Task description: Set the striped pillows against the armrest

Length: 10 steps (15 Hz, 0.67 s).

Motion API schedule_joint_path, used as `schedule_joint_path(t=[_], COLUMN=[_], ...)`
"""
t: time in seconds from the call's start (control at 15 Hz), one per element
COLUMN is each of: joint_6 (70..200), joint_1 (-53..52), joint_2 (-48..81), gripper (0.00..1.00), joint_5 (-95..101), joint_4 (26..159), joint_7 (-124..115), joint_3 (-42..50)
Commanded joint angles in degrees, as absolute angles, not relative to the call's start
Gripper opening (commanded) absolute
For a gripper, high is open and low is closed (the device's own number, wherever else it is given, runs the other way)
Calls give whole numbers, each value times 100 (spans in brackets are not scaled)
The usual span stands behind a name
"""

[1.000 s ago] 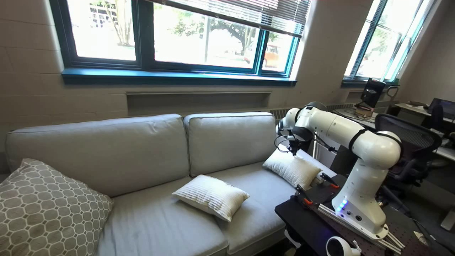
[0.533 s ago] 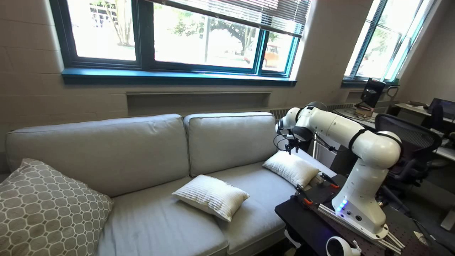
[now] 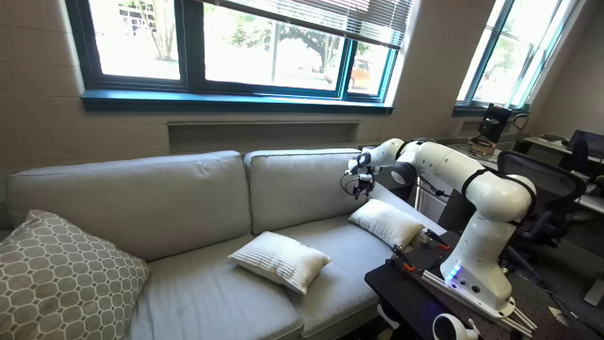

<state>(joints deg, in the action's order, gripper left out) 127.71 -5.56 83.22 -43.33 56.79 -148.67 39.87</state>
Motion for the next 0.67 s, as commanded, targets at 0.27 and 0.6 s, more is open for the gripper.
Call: schedule_joint_path(t=[0.27,0.6], joint_6=[12967,12992], joint_1=[-815,-848], joint_2=[8174,8193], gripper=[100,100], joint_5=[-4263,-4268], joint_4=[5197,5220], joint_7=[-14283,-14267], joint_3=[3136,3128])
